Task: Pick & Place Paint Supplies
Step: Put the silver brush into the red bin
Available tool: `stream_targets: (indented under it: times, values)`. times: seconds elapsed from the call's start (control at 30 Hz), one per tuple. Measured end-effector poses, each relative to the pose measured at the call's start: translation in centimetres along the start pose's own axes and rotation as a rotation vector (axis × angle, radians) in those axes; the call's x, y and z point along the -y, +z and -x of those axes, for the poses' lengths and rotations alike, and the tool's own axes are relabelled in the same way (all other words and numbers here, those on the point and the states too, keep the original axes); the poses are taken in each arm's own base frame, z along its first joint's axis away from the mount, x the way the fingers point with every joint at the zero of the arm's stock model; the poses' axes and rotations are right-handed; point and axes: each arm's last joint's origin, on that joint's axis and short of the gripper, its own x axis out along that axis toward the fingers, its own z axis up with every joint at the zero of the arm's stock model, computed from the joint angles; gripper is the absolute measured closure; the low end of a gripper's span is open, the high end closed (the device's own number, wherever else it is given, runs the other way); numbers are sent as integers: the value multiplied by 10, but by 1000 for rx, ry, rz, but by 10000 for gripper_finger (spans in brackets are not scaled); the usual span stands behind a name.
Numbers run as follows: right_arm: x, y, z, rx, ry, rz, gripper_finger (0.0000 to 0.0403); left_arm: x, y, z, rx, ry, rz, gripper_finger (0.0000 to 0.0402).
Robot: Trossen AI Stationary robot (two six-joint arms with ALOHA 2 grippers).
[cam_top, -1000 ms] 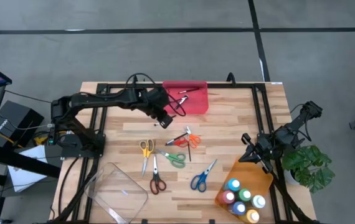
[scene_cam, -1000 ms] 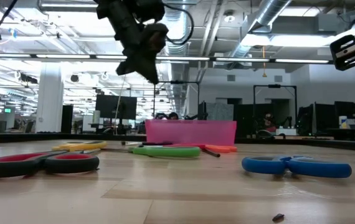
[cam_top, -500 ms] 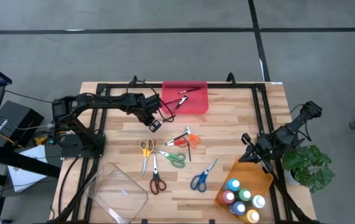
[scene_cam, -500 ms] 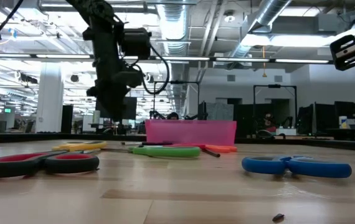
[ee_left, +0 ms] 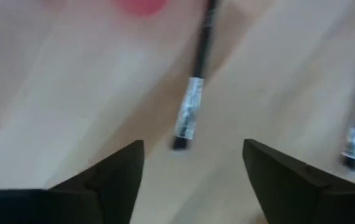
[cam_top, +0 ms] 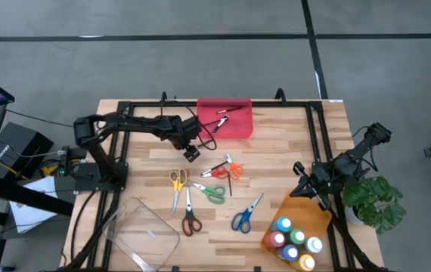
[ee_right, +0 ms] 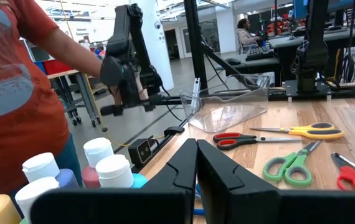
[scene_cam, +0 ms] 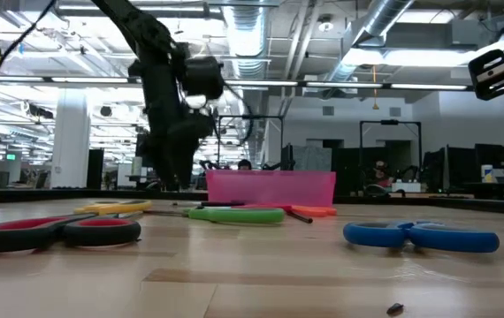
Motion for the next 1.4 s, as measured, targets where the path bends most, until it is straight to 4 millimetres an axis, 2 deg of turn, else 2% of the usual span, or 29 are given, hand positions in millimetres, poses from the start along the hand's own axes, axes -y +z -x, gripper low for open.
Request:
stream_targets:
  times: [0.13,0.3,0.4,0.63,0.7,0.93,1.1,1.4]
  values:
    - [0,0,0,0,0,0,394,0,-2,-21,-58,43,-7,121]
    - [0,0,0,0,0,0,394,1,-3,-34,-93,53,-53,142]
    - [0,0,0,0,0,0,394,1,-4,-35,-110,49,-64,191]
    - [0,0,0,0,0,0,394,1,-4,-36,-108,42,-58,366]
    - [0,0,0,0,0,0,394,2,-3,-36,-101,38,-56,391]
    - [0,0,0,0,0,0,394,6,-5,-36,-104,14,-63,399]
    - [0,0,0,0,0,0,394,17,-9,-24,-94,-42,-71,401]
    - [0,0,0,0,0,0,394,35,-12,25,23,-205,-40,401]
